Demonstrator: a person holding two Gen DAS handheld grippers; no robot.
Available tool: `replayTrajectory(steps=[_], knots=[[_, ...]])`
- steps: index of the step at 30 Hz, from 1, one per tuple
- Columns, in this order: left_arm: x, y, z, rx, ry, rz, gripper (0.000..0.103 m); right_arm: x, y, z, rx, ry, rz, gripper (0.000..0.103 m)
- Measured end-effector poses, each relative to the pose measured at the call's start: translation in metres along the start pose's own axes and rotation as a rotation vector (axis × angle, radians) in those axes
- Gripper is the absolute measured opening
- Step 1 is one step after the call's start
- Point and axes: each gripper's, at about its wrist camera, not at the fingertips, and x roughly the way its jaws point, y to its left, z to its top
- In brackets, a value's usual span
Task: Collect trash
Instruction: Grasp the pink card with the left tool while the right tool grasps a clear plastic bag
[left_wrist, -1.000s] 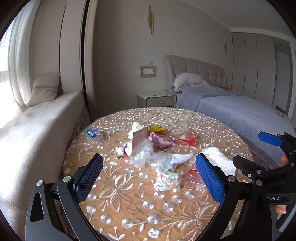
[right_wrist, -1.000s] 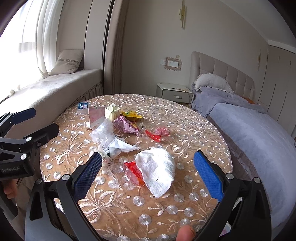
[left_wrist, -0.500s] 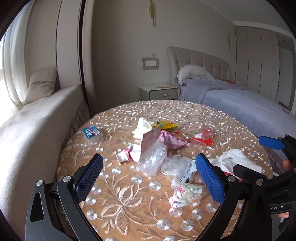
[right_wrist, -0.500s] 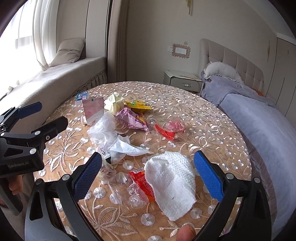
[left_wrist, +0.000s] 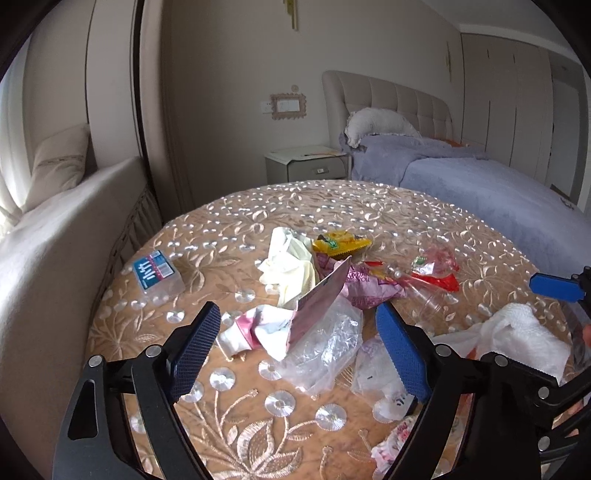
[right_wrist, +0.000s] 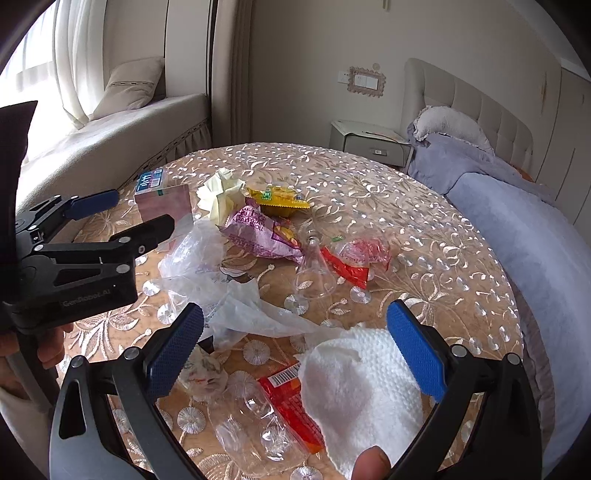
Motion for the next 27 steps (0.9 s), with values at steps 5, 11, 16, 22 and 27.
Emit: replayTrajectory(steps=[5,11,16,22,27], knots=[[0.021,0.003,0.005,0.033,0.011,-0.027,0.073,0.013,-0.001,0.002,0.001,0.022,-0.004,0.099],[0.039,0.01,0.001,0.0,0.046,-0.086,0.022,0.025,-0.005,0.003,0.018,0.049,-0.014,0.099],[0.037,0.013,-0.002,-0.025,0.023,-0.103,0.005,0.03,-0.003,0.003,0.014,0.062,-0.012,0.099],[0.015,0.017,0.009,-0.043,-0.013,-0.089,0.002,0.032,0.002,0.004,0.007,0.076,0.015,0.099],[-0.009,0.021,0.017,-0.056,-0.045,-0.04,0.002,0.031,0.008,0.008,-0.004,0.068,0.041,0.099]])
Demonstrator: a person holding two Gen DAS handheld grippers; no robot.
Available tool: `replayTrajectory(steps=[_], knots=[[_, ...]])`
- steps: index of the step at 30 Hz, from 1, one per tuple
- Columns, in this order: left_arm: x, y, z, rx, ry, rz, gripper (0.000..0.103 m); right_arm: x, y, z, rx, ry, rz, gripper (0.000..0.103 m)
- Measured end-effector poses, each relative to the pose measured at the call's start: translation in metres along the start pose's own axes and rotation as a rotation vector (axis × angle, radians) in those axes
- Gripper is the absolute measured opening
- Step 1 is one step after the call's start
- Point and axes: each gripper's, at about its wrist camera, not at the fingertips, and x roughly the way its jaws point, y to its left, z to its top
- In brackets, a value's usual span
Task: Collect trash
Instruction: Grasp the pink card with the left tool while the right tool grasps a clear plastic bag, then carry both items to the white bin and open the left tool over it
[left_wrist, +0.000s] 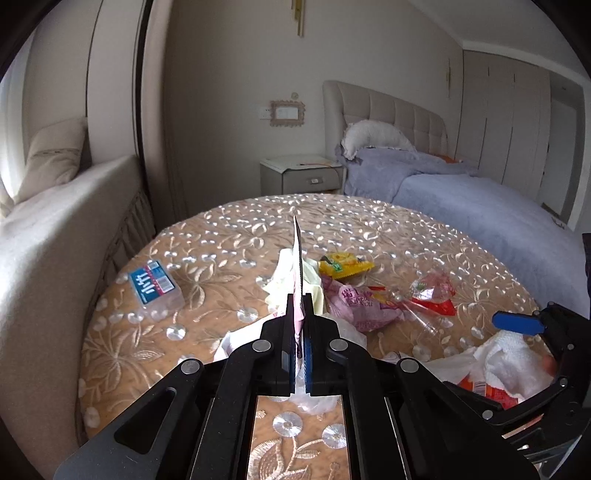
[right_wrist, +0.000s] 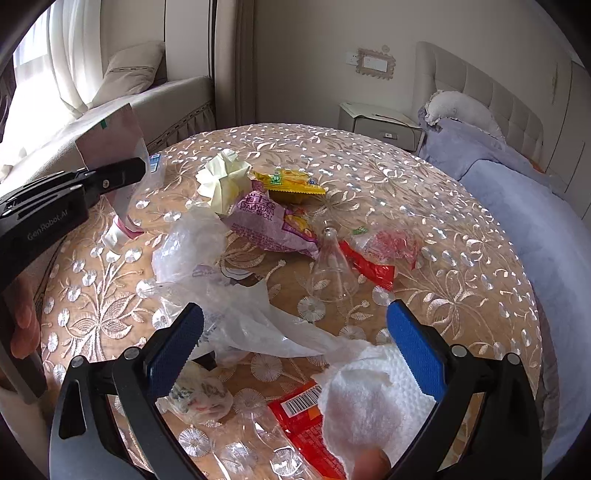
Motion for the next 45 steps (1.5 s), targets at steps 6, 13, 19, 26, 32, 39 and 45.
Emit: replayTrajectory(steps=[6,13,19,26,32,39,45], knots=[[-0.027,0.005,0.008,-0.037,-0.032,-0.002,0.002,0.01,0.015,0.005,-0.028,0.023,0.088,0.099],[-0.044,0.003,0.006,-0.05,-0.048,-0.003,0.002,0.03,0.025,0.005,-0.055,0.102,0.139,0.086],[-0.05,0.001,0.004,-0.059,-0.053,-0.006,0.002,0.039,0.032,-0.002,-0.105,0.149,0.135,0.035],[-0.061,-0.012,0.006,-0.05,-0.071,-0.02,0.002,-0.004,0.019,0.005,-0.089,-0.008,0.125,0.031],[-0.074,-0.048,0.011,0.001,-0.096,-0.074,0.002,-0.065,-0.014,0.005,-0.039,-0.161,0.048,0.031],[-0.08,-0.107,0.016,0.049,-0.103,-0.19,0.002,-0.113,-0.068,-0.017,0.047,-0.232,-0.046,0.031],[-0.078,-0.17,0.016,0.119,-0.099,-0.277,0.002,-0.141,-0.107,-0.044,0.113,-0.264,-0.12,0.031]])
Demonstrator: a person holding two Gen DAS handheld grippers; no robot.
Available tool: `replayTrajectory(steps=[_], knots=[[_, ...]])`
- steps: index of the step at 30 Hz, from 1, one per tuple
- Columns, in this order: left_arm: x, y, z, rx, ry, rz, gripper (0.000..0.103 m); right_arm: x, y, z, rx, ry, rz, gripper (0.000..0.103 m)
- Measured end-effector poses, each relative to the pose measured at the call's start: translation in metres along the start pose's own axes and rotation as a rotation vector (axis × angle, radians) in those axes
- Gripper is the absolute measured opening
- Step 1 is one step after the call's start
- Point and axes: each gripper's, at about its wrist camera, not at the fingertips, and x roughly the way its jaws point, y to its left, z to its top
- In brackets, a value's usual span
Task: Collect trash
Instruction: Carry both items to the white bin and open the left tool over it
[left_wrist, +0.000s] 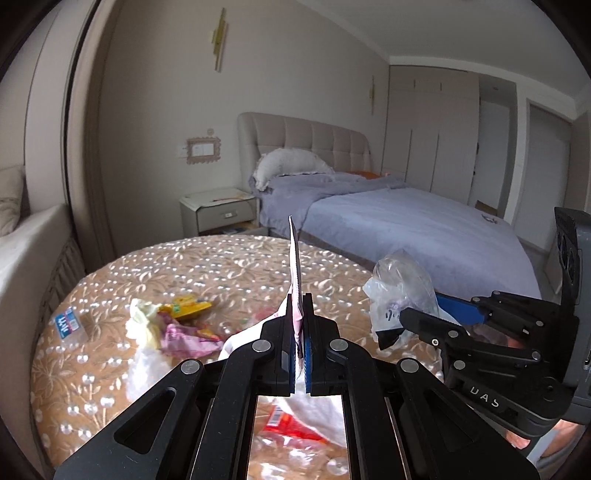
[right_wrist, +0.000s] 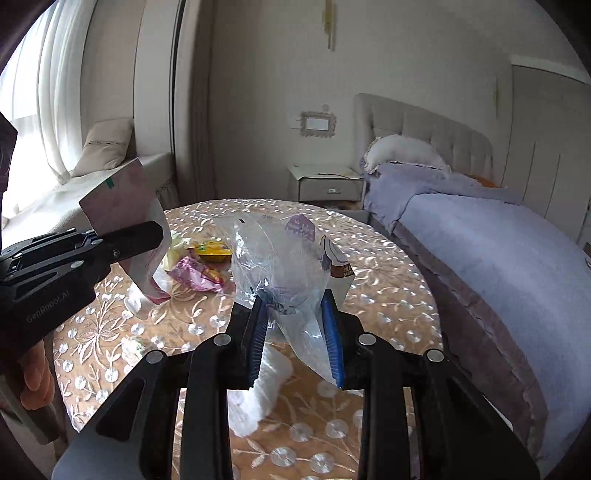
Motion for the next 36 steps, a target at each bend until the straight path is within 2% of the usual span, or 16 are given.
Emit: replayTrajectory(steps=[12,16,25,28,36], knots=[[0.061,-0.125,-0.004,0.113,0.071,-0.225,0.002,-0.032,-0.099,-0.045,0.154,0.018,-0.218,0.031],[0.081,-0.17,-0.007,0.157,0.096,-0.307,0.002,-0.043,-0.135,-0.065,0.213,0.024,-0.316,0.031],[0.13,-0.261,-0.026,0.258,0.171,-0.474,0.003,-0.058,-0.209,-0.111,0.333,0.051,-0.465,0.031],[0.153,-0.291,-0.035,0.28,0.199,-0.51,0.003,-0.066,-0.233,-0.132,0.37,0.06,-0.499,0.031],[0.212,-0.356,-0.061,0.299,0.26,-0.606,0.003,-0.055,-0.287,-0.164,0.442,0.104,-0.567,0.031]])
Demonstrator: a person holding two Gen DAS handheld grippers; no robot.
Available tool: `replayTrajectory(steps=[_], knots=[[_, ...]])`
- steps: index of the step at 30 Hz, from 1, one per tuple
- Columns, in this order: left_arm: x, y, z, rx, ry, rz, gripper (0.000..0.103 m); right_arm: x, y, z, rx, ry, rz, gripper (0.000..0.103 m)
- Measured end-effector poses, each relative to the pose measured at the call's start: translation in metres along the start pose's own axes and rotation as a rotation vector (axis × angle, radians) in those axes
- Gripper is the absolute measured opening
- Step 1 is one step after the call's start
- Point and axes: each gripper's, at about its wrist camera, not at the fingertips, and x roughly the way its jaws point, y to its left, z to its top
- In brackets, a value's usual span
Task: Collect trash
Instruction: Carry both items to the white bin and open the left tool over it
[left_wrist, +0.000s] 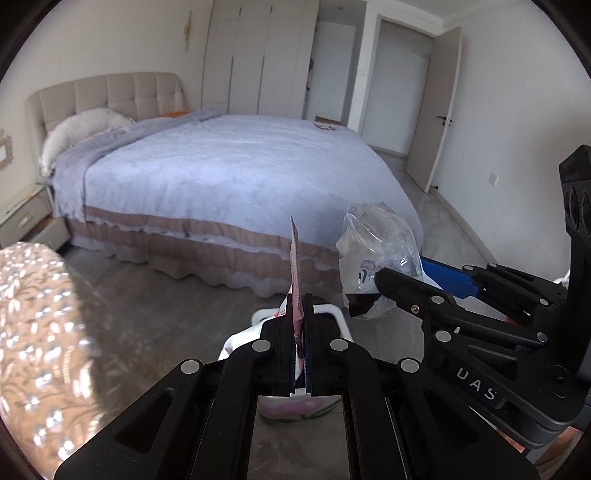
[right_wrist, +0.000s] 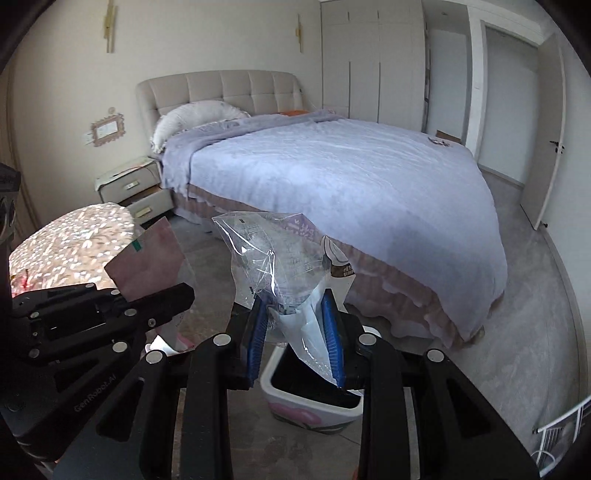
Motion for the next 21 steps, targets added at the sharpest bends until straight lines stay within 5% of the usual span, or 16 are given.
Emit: replayTrajectory(steps=[21], knots=[[0.196,-0.008,-0.028,-0.023,0.231,-0.174,0.003,0.134,-0.071,-0.039,0.087,0.15,-0.18,0.031]])
